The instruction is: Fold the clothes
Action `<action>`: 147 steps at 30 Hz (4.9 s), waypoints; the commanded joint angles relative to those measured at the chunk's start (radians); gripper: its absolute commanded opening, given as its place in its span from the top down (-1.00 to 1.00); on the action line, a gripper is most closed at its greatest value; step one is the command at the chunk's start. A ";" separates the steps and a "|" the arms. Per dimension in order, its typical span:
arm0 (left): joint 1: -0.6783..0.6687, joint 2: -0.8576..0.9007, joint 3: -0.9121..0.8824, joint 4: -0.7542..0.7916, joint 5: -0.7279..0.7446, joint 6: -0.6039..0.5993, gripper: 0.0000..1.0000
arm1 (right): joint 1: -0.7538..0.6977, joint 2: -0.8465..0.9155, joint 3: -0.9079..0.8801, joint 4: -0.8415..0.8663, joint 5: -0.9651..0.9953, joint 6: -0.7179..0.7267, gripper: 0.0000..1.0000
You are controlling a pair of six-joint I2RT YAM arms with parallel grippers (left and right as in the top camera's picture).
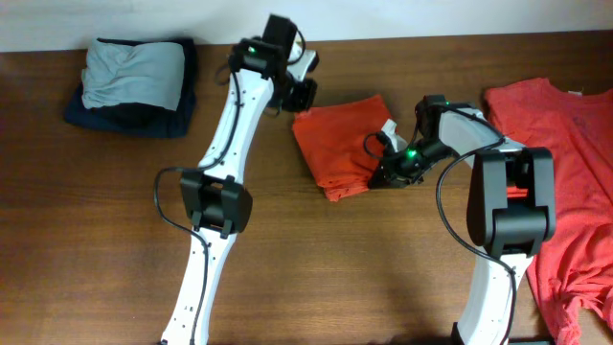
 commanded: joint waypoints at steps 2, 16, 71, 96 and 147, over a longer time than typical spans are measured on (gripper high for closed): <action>0.003 -0.069 0.119 -0.073 0.110 0.004 1.00 | -0.008 -0.057 0.140 -0.047 -0.096 -0.066 0.92; -0.063 -0.067 -0.272 -0.089 0.377 0.095 0.99 | -0.078 0.029 0.187 0.487 -0.036 0.215 0.92; -0.067 -0.051 -0.485 0.365 0.069 0.127 1.00 | -0.087 0.155 0.072 -0.095 -0.273 -0.459 0.92; 0.078 -0.067 -0.070 -0.198 0.137 -0.123 0.05 | -0.087 0.155 0.071 -0.076 -0.244 -0.409 0.91; -0.191 -0.069 -0.531 0.210 -0.311 -0.309 0.99 | -0.093 0.150 0.099 -0.088 -0.272 -0.372 0.91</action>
